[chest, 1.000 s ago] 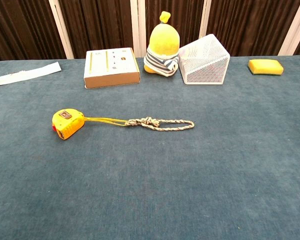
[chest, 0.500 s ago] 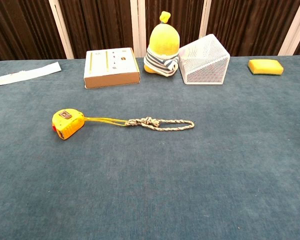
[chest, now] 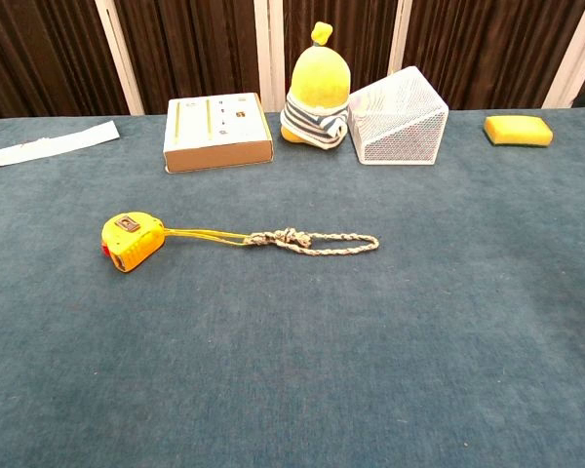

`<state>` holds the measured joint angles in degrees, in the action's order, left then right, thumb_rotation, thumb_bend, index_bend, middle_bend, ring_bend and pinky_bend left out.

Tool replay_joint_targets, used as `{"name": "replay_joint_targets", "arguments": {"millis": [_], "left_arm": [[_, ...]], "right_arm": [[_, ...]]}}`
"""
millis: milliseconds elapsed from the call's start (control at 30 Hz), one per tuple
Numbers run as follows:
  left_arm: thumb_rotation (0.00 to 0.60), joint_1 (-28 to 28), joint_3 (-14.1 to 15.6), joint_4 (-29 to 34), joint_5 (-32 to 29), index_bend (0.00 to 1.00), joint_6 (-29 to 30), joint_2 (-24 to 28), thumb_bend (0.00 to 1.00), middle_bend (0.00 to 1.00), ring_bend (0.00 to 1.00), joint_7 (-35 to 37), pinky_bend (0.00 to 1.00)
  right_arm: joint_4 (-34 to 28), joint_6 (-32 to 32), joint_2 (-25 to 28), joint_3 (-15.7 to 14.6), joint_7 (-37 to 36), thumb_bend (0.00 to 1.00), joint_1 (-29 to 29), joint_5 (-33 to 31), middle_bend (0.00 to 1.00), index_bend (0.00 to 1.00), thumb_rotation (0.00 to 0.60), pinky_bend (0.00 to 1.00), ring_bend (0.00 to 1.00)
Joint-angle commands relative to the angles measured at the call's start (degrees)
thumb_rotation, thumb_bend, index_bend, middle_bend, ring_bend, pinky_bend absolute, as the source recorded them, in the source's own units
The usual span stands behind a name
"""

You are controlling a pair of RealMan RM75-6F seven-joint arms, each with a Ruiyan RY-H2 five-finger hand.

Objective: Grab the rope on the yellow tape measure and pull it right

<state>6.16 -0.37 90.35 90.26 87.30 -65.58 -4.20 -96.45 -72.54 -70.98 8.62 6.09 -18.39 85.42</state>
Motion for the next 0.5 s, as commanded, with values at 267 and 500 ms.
{"name": "replay_joint_targets", "arguments": {"millis": [267,500], "left_arm": [[0.600,0.0,0.0,0.1,0.3,0.00,0.0,0.2,0.00,0.00,0.00,1.2,0.00],[0.600,0.1,-0.1,0.1,0.0,0.00,-0.5,0.4,0.00,0.00,0.00,2.2,0.00]], "right_arm": [[4.4,9.7,-9.2,4.9,6.5,0.36,-9.4,-7.6,0.12,0.49,0.600,0.00,0.00],[9.7,13.1,-16.3,6.2,10.0,0.36,-13.4,-13.2,0.12,0.50,0.600,0.00,0.00]]}}
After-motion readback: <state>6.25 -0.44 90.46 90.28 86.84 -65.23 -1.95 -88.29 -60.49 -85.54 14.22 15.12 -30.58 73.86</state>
